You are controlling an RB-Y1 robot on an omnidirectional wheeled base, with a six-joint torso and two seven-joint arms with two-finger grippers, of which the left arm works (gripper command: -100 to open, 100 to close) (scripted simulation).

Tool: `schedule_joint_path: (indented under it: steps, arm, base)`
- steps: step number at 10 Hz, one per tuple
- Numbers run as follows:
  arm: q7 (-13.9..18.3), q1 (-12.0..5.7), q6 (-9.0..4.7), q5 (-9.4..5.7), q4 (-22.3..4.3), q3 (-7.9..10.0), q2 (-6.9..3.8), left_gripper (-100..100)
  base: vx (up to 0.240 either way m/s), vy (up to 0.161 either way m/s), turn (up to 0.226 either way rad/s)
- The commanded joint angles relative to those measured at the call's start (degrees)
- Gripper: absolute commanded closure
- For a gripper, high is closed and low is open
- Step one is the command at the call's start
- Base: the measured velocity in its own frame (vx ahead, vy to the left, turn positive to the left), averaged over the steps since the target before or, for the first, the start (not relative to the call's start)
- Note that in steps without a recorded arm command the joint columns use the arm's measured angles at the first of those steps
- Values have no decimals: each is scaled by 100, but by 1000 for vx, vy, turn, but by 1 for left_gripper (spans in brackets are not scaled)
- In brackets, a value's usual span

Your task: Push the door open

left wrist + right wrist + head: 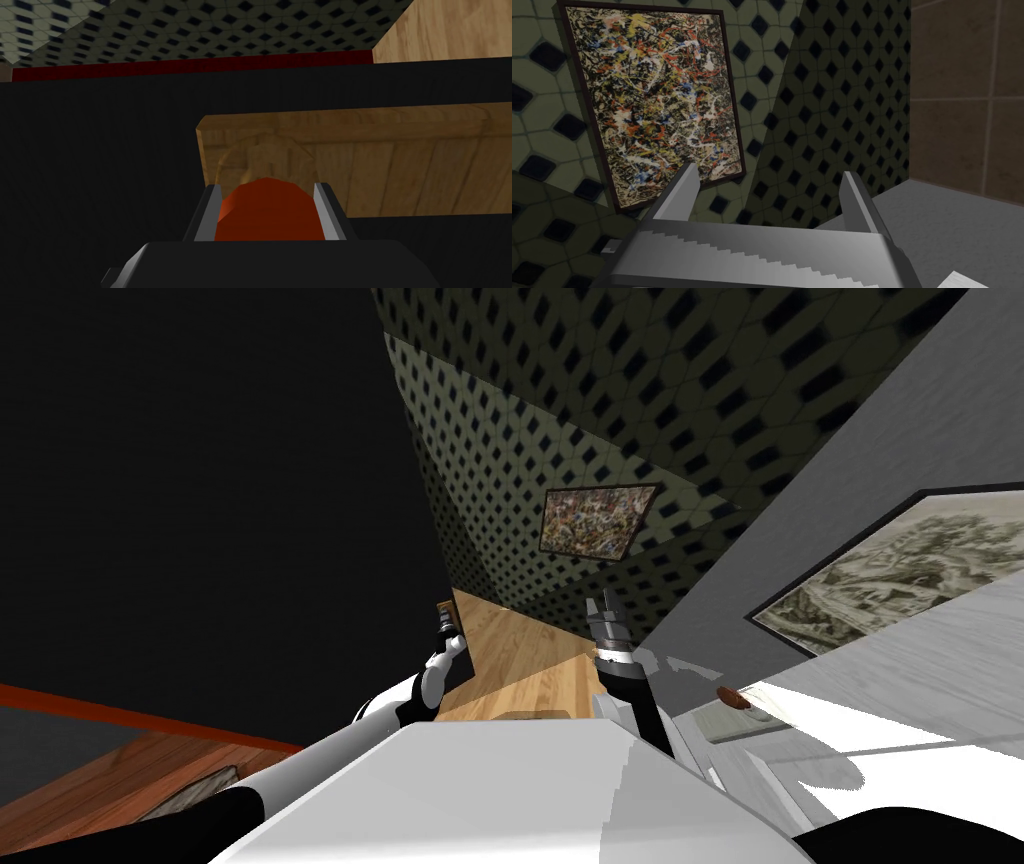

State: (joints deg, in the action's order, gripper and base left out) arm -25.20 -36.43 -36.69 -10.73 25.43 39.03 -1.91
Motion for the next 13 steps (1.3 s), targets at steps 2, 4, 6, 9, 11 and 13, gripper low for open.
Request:
schedule_joint_path:
  steps: [2, 4, 6, 9, 11, 13]
  arm:
    - [60, 43, -14, -100, -66, 55, -47, 100]
    - [81, 49, -4, -134, -83, 65, -55, 100]
    - [81, 49, -4, -134, -108, 65, -55, 100]
    - [81, 49, -4, -134, -59, 65, -55, 100]
    - [126, -188, -233, -73, -593, -66, -180, -100]
    - [123, -218, -237, -11, -585, -179, -115, -100]
  base:
    - [-196, -38, 39]
    - [-181, -18, 33]
    - [-41, 10, 17]
    - [19, 13, 34]
    - [-167, -29, -58]
    - [-244, -43, -48]
